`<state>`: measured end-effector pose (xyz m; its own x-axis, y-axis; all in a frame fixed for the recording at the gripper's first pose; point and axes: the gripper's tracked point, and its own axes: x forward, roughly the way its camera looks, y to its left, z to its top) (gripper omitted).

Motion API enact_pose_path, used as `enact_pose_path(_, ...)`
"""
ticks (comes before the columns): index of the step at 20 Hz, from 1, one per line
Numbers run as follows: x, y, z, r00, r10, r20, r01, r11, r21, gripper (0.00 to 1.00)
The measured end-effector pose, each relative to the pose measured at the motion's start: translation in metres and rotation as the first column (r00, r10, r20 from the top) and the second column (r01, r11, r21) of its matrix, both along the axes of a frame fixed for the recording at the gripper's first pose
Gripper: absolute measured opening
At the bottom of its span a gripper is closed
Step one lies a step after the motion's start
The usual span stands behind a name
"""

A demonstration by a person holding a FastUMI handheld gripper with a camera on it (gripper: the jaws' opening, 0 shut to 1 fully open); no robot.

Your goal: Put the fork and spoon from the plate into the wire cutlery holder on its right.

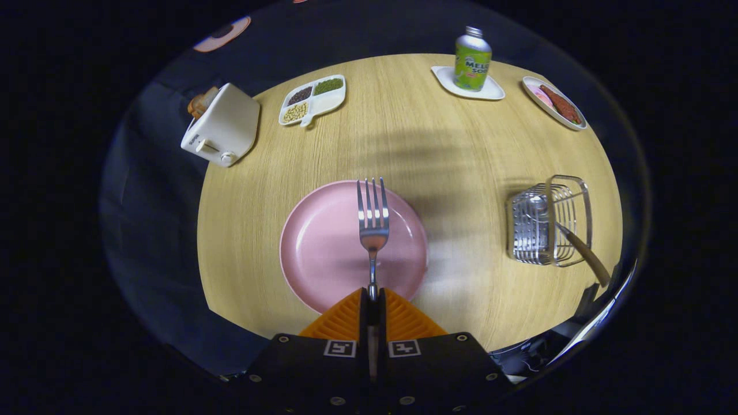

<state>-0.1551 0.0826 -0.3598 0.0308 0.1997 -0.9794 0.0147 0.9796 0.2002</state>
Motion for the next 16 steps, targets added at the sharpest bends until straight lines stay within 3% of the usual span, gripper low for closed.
enact_pose_path(7, -0.002, -0.106, 0.018, 0.998, -0.06, -0.001, 0.059, 0.995, -0.082, 0.06)
enact_pose_path(16, 0.0, -0.163, 0.01, 0.995, -0.026, -0.097, 0.011, 0.989, -0.148, 0.06)
